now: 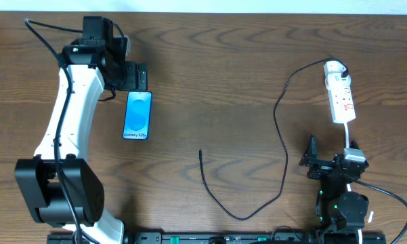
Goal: Plug charger to phone and switch on socket
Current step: 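Open the left gripper and move it forward over the phone, then lower the left gripper onto the phone's bottom edge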
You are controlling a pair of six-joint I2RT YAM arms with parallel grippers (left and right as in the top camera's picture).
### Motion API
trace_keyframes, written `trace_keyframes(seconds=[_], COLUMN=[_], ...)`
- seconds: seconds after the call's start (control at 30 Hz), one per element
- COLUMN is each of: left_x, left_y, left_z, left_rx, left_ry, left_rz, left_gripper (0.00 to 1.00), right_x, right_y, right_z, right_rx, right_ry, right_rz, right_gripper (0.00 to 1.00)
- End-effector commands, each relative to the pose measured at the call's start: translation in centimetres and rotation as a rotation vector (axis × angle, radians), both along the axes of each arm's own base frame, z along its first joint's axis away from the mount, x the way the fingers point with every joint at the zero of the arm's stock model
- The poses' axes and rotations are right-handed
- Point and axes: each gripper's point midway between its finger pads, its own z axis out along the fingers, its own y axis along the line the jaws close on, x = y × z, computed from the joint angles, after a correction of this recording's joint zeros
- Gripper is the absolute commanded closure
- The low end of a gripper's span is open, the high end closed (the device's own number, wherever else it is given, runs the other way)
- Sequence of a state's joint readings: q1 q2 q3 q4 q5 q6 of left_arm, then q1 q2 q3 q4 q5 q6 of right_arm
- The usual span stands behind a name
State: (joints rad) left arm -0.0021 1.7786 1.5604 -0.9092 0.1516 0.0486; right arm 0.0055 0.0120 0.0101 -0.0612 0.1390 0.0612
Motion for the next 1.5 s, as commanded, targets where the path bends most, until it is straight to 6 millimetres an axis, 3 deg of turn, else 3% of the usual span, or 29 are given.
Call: trace_keyframes(seconds=[0.0,0.23,0.57,0.8,1.47], left_x=[-0.6,-0.6,-1.2,-1.8,-1.4], left_y=[-0.1,0.0,0.0,0.0,0.9], left_z=[-2.3,-4.7,-10.5,-13.3,-13.6], left_rx=[-0.004,-0.002,0.005,0.006,0.062], left_ry=[0.067,0.132,0.278,0.350,0.339], left_rz=[0.007,0.008,0.008,0.007,0.012], left_gripper=[0.01,0.01,0.01,0.01,0.01], right_x=[0.0,0.0,0.0,0.0,0.0], right_y=[0.1,0.1,0.1,0.1,0.1], right_z=[-0.1,-0.1,-0.1,-0.1,-0.1], right_rx=[0.012,0.012,0.012,0.012,0.012], right_ry=[-0.004,-0.004,-0.004,-0.004,-0.004], right_rz=[0.000,0.000,0.000,0.000,0.000], right_gripper=[0.01,0.01,0.01,0.01,0.01])
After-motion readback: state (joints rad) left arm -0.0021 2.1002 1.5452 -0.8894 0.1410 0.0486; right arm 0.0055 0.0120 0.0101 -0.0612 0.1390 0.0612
